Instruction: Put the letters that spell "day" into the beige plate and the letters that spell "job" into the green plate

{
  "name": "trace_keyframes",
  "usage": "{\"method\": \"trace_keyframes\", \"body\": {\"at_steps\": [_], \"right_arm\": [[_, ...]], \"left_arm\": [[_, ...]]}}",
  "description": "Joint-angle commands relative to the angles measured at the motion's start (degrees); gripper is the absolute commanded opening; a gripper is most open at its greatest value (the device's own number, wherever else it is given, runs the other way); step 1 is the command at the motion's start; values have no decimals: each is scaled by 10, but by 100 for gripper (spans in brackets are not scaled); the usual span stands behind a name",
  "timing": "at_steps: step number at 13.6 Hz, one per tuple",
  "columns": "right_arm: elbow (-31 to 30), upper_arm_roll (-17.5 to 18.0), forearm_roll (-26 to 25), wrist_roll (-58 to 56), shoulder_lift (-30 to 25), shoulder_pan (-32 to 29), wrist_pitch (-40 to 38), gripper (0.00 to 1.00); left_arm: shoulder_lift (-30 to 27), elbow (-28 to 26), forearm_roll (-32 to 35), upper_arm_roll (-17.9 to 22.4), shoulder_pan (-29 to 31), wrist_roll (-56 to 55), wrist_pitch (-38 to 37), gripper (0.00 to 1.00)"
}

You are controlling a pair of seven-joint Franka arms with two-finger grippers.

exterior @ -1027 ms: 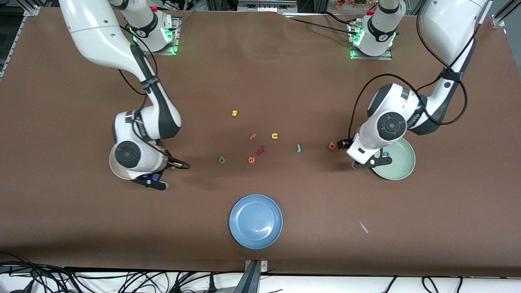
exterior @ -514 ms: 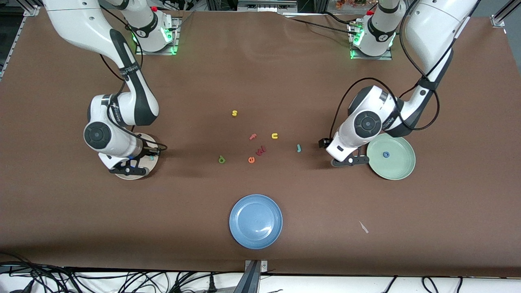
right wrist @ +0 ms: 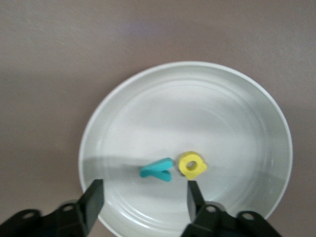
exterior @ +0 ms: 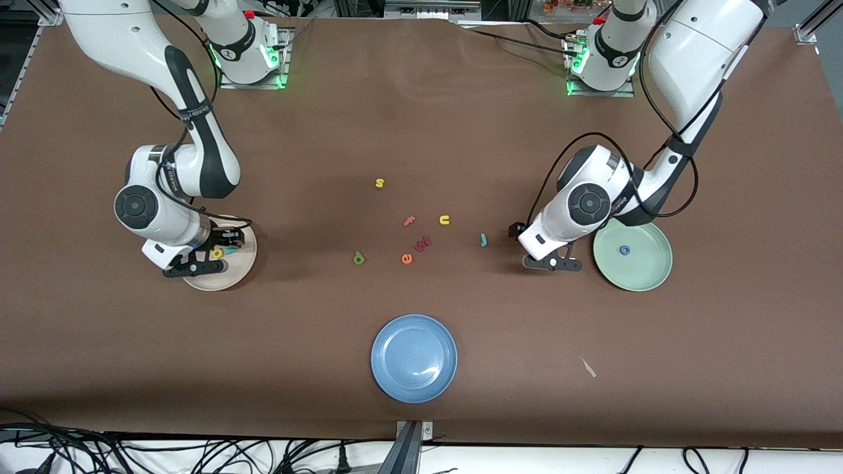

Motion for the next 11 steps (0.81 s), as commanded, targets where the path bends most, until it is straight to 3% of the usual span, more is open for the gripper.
{"method": "trace_keyframes", "body": {"at_steps": [1, 6, 8, 11], "right_arm": [[40, 35, 34, 52, 7, 6, -33, 100], [87, 113, 36, 144, 40, 8, -38, 100], [93, 120, 31, 155, 45, 19, -38, 100], [113, 121, 31, 160, 62, 58, -36, 100]], "left_arm": [[-3, -31, 37, -3, 10, 10, 32, 99], [-3, -61, 65, -3, 29, 12, 71, 95], [-2, -61, 65, -3, 29, 12, 71, 79], [-1, -61, 65, -3, 29, 12, 71, 44]]}}
